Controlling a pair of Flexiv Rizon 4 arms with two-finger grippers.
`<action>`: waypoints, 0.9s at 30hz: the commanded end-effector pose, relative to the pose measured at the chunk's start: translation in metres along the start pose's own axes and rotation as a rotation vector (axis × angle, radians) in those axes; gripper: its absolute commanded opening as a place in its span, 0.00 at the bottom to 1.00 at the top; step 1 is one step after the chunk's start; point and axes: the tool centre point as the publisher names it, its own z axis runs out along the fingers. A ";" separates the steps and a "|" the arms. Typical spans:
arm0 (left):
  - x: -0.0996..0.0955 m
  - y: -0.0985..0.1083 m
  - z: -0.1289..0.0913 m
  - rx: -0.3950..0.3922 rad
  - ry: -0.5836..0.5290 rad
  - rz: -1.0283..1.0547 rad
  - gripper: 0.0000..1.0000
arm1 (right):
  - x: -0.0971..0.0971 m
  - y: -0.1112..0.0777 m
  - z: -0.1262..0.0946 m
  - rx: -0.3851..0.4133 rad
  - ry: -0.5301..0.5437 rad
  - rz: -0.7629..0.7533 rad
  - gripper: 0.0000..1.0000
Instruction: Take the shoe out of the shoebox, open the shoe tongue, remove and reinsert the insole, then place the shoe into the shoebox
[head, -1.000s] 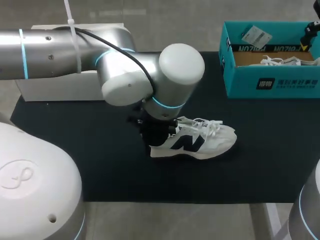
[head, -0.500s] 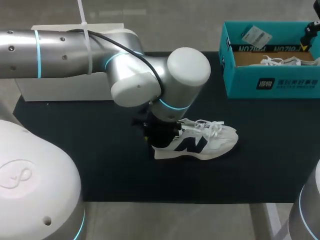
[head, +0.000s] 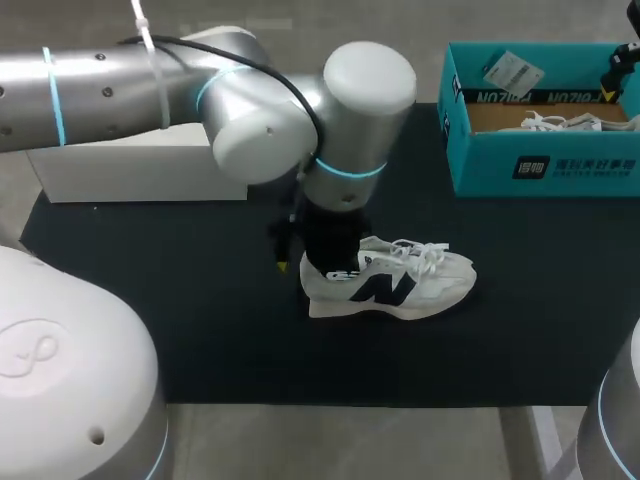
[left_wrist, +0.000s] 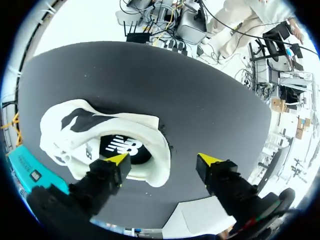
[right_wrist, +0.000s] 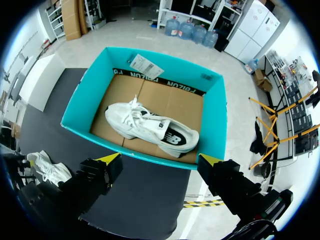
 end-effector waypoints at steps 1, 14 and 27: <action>0.024 0.010 -0.019 0.169 -0.081 -0.148 1.00 | 0.000 0.000 0.000 0.000 0.000 0.000 1.00; 0.063 0.005 -0.040 0.519 -0.375 -0.492 1.00 | 0.000 0.000 0.000 0.000 0.000 0.000 1.00; 0.089 -0.008 -0.047 0.561 -0.621 -0.644 1.00 | 0.000 0.000 0.000 0.000 0.000 0.000 1.00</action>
